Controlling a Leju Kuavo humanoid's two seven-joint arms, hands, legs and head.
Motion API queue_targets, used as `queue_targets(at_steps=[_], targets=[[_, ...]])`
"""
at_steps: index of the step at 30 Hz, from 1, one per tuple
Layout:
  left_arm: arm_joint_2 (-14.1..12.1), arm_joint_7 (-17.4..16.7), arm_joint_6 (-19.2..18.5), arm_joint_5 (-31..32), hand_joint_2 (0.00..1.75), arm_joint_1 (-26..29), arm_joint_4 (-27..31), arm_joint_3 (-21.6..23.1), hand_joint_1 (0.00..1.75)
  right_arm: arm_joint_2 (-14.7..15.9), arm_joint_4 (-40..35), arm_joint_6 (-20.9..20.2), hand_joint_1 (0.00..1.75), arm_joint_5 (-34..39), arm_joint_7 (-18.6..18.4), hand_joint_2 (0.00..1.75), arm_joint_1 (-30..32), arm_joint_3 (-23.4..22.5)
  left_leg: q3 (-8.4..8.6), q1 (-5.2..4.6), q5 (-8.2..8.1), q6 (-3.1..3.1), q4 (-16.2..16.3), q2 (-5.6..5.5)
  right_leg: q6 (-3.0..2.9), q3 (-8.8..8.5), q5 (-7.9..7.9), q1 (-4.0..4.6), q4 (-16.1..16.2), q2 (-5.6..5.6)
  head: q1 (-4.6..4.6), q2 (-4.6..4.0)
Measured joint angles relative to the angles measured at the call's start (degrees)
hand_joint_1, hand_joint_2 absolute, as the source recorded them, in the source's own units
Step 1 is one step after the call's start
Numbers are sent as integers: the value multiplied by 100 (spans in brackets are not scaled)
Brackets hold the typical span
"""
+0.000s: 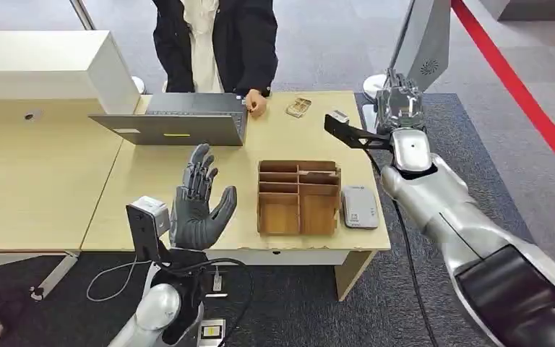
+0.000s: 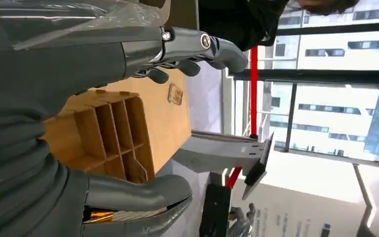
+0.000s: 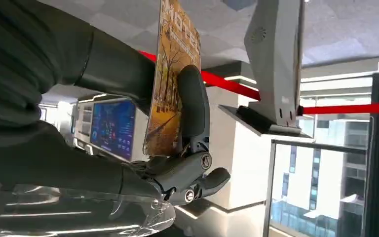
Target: Pass the card to the sensor for recognition and then transmit it.
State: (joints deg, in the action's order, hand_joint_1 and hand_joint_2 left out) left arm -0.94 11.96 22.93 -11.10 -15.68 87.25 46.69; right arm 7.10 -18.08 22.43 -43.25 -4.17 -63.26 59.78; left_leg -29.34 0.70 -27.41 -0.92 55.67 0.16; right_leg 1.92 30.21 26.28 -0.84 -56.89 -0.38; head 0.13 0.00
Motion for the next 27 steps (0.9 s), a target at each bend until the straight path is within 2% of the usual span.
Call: queue_targets(at_steps=[9, 16, 27], targets=[[-4, -33, -4, 31, 175, -1, 13, 0, 0, 350, -87, 9, 175, 168, 81, 175, 364, -125, 0, 0, 0, 0, 0, 0, 0, 0, 0, 0, 0, 0, 0, 0], [-4, -37, -2, 33, 175, -2, 13, 0, 0, 483, -142, 2, 175, 221, 146, 175, 499, -203, -1, 0, 0, 0, 0, 0, 0, 0, 0, 0, 0, 0, 0, 0], [-2, 13, 44, -85, 175, -25, 11, 0, 0, 658, -433, -182, 175, 546, 728, 175, 900, -422, 0, 0, -1, 2, 0, 0, 0, 1, 0, 0, 0, 0, 0, 0]])
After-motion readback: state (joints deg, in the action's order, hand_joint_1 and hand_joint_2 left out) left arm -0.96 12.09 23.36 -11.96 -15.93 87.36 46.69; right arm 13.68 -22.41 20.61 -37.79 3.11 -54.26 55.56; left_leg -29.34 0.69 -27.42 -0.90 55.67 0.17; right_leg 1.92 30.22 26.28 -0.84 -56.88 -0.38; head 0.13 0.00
